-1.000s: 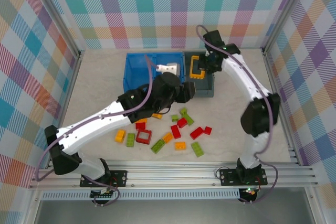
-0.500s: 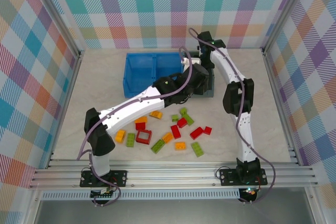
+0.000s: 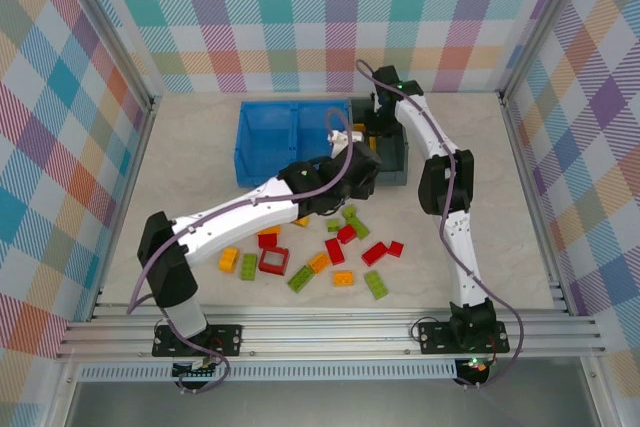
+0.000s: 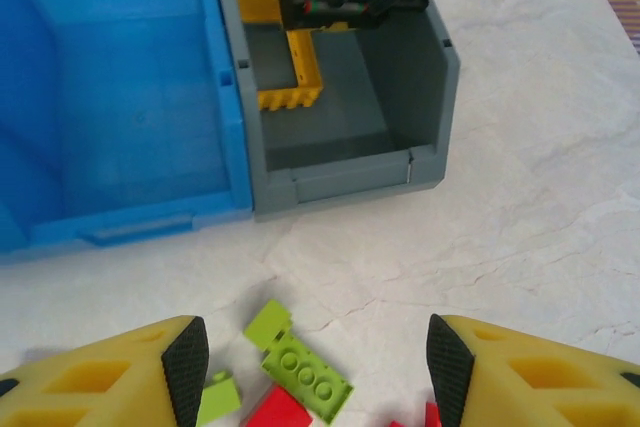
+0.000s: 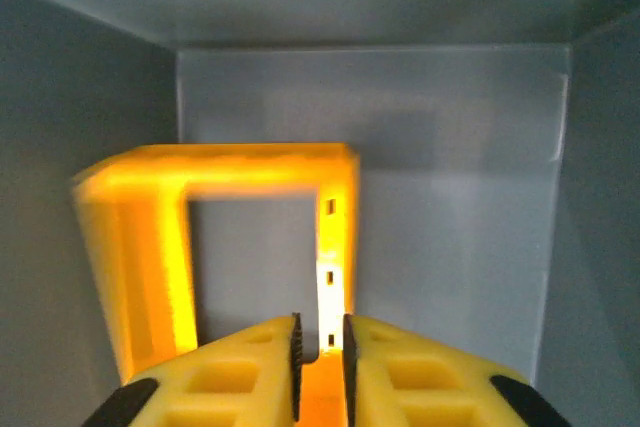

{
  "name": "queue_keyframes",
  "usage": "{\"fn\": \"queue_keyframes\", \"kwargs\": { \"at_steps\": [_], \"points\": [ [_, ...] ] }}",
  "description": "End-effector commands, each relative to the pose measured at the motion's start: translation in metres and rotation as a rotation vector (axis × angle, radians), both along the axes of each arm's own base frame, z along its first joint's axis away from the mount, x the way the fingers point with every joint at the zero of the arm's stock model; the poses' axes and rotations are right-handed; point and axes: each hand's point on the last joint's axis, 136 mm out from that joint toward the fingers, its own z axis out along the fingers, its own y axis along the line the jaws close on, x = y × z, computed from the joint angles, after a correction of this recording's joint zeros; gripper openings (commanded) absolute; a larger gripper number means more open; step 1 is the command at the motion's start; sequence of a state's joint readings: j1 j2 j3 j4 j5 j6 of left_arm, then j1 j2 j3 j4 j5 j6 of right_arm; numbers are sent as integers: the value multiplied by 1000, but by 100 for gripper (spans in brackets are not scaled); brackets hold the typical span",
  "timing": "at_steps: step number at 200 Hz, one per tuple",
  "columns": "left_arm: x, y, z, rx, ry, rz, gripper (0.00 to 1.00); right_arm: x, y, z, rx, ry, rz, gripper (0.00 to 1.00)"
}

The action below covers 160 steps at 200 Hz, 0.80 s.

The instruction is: Sort the legos into containers by color

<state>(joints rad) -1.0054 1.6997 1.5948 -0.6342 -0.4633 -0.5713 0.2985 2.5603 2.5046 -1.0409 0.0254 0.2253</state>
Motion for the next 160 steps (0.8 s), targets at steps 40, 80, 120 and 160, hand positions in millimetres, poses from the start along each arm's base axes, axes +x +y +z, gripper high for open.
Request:
{"fn": "queue_keyframes", "kwargs": {
  "at_steps": [40, 80, 120, 160],
  "points": [
    [-48, 74, -13, -92, 135, 161, 58, -19, 5, 138, 91, -194, 0, 30],
    [-85, 119, -73, -140, 316, 321, 51, -115, 43, 213, 164, -326, 124, 32],
    [-112, 147, -114, -121, 416, 365, 47, -255, 73, 194, 265, -273, 238, 35],
    [-129, 149, -145, 32, 474, 199, 42, -361, 78, 139, 382, -122, 269, 36]
  ]
}}
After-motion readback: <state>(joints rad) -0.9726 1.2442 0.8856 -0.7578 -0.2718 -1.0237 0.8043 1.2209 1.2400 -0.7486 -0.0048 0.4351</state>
